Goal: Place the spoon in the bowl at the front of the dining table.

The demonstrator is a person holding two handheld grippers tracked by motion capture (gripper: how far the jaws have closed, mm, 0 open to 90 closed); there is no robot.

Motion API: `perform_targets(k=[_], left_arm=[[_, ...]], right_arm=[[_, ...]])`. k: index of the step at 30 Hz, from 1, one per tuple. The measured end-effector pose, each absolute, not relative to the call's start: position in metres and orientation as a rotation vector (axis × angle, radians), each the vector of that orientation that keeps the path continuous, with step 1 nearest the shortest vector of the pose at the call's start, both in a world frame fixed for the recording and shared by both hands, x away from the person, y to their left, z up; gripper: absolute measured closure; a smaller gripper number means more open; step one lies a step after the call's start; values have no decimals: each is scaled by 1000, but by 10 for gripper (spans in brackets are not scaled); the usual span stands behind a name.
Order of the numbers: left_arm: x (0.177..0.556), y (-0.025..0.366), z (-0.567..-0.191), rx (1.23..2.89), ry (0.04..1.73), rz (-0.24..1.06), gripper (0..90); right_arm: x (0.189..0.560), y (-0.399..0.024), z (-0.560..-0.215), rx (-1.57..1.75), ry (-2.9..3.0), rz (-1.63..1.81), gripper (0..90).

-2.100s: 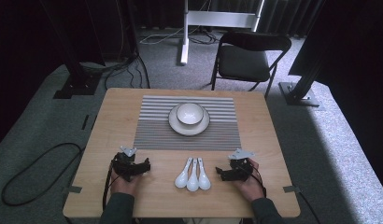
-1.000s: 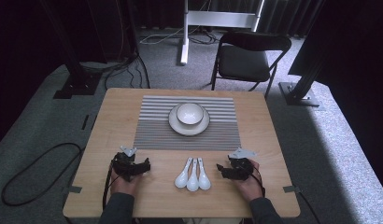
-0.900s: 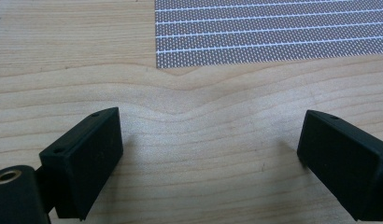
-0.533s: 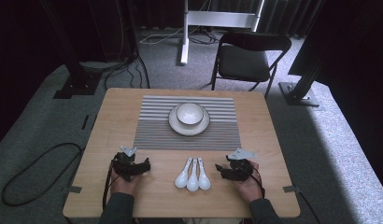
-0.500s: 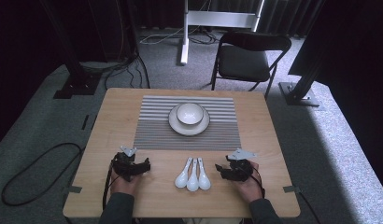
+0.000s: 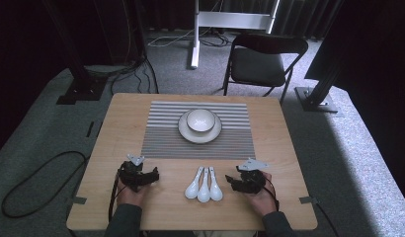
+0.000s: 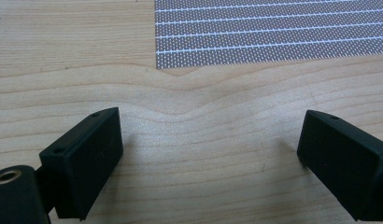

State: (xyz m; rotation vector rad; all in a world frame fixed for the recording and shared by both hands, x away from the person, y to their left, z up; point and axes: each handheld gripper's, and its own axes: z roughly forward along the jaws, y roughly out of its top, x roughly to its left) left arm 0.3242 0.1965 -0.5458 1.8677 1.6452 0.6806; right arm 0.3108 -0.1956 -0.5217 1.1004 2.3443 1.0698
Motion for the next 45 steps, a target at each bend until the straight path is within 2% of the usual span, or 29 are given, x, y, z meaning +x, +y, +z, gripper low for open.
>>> perform_targets(k=[45], left_arm=[[324,196,-546,1867,1645,679,72]], right_arm=[[295,-154,-519,1095,2412,1057,415]])
